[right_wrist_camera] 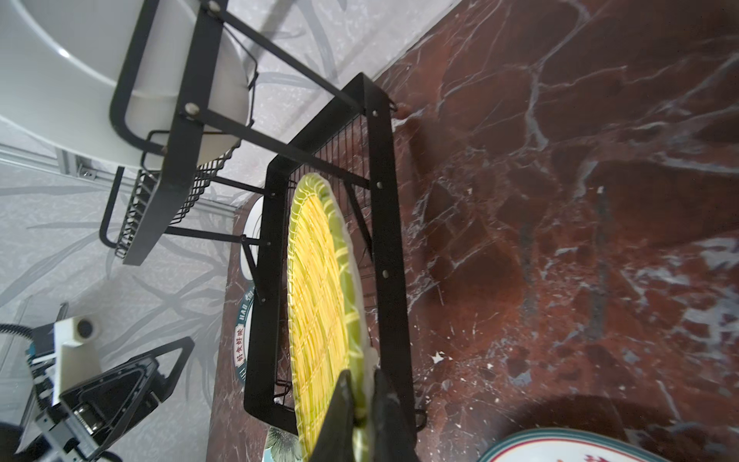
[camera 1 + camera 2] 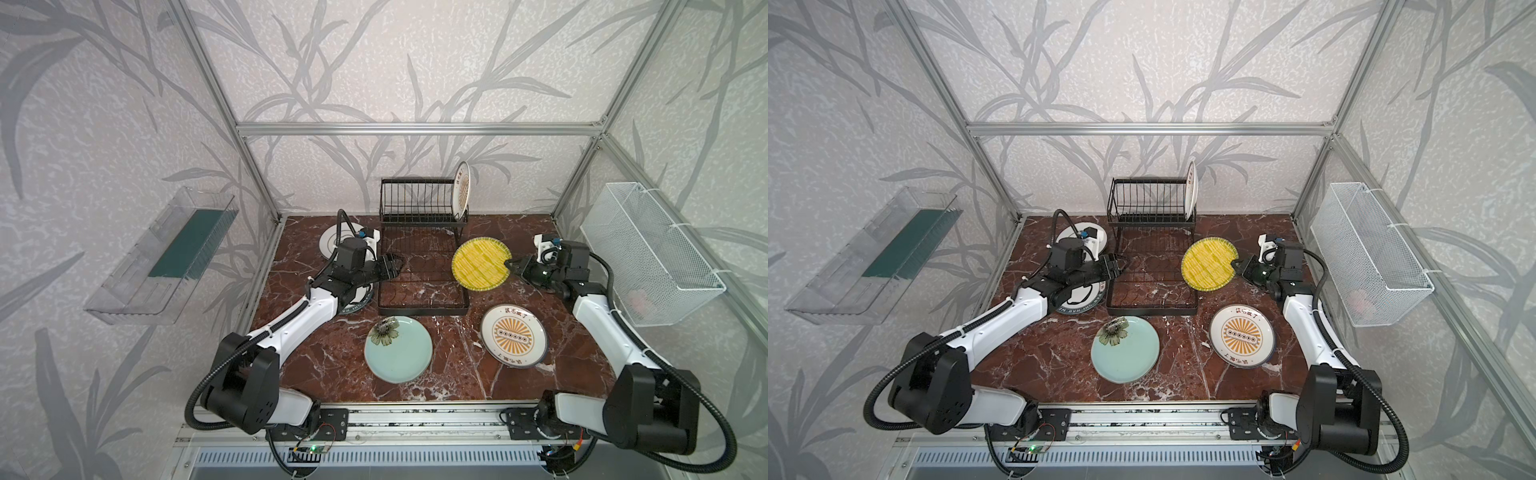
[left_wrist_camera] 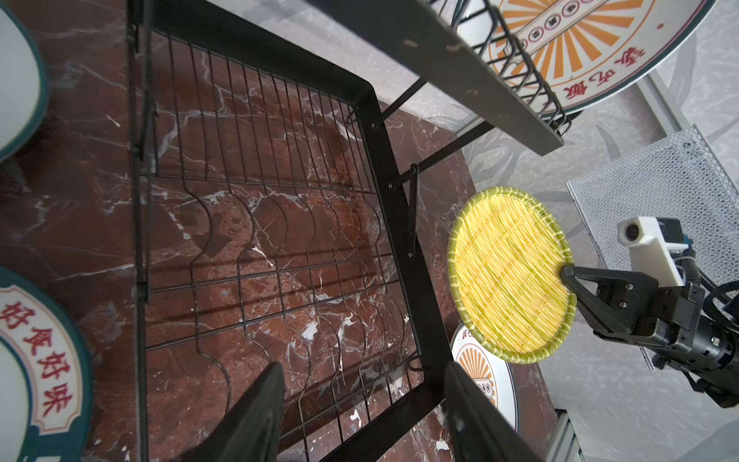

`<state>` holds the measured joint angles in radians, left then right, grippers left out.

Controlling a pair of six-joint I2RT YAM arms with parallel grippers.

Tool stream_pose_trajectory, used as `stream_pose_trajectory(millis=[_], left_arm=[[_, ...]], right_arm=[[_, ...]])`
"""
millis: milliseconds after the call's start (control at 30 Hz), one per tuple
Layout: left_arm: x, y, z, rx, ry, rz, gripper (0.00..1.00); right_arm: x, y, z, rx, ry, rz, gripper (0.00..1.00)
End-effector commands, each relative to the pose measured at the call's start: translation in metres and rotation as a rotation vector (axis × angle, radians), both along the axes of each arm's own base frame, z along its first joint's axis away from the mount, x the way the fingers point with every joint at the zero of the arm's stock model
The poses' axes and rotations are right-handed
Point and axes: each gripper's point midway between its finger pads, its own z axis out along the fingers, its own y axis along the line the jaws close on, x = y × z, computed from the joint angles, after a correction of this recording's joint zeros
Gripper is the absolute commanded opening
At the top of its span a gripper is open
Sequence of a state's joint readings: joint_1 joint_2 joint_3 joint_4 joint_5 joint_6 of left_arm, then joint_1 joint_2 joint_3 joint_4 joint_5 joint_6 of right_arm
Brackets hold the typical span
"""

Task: Load plates into a dish rack
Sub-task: Pick up the plate from the top-right of the table.

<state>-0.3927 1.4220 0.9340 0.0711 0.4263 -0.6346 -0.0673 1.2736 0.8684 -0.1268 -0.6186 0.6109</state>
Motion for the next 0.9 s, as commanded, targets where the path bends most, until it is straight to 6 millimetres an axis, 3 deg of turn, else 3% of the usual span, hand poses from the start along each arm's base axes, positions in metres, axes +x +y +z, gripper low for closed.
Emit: stream_pose_trajectory(millis=[0, 333, 867], left_arm=[[0.001, -0.010, 0.010, -0.063, -0.007, -0.044, 0.62], [-0.004, -0.016, 0.005, -0.082, 0.020, -0.077, 0.62], [-0.008, -0.022, 0.005, -0.118, 0.036, -0.105, 0.59]], right_arm=[[0.000, 0.027, 0.023, 0.081, -0.079, 0.080, 0.00], [-0.001, 0.096, 0.029, 0.213, -0.124, 0.261, 0.00], [-0.006, 0.145, 0.047, 0.297, -0.186, 0.424, 0.00]])
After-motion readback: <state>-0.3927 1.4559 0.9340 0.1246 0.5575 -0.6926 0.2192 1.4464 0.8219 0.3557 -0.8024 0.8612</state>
